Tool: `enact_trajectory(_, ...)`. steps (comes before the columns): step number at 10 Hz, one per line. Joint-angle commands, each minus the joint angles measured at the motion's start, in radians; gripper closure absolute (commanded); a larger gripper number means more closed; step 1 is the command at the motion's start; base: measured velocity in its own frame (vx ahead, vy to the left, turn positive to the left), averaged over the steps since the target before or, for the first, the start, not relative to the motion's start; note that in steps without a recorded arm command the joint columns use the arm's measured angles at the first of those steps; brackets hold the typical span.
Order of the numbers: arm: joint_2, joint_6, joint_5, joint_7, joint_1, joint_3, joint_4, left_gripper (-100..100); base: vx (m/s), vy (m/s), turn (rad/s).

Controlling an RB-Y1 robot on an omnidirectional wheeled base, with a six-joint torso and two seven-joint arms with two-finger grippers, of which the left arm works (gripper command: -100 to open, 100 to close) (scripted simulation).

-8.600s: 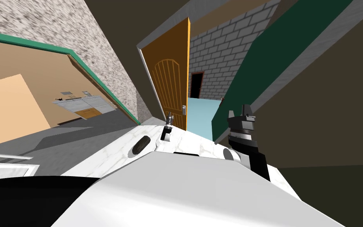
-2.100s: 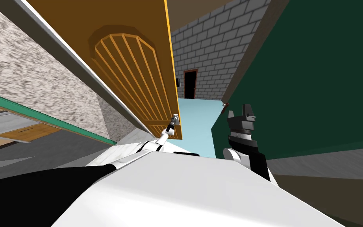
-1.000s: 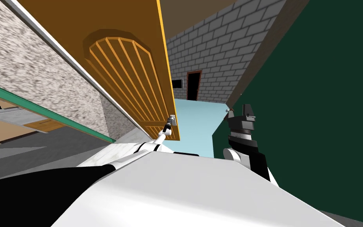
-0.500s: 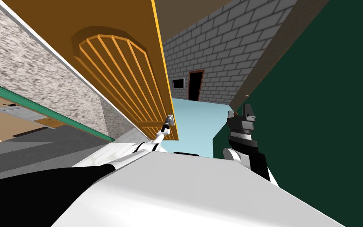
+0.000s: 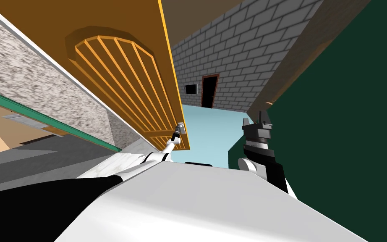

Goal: Push the door open

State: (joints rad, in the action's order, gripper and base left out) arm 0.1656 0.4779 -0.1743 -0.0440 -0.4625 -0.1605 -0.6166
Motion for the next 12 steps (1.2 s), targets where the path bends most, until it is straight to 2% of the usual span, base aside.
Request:
enact_trajectory(1, 0.005, 0.003, 0.001, 0.001, -0.005, -0.006, -0.003, 100, 0.175, -0.068, 0.061)
enact_trajectory(12, 0.022, 0.008, 0.024, 0.011, -0.005, -0.063, 0.013, 100, 0.191, -0.065, 0.111)
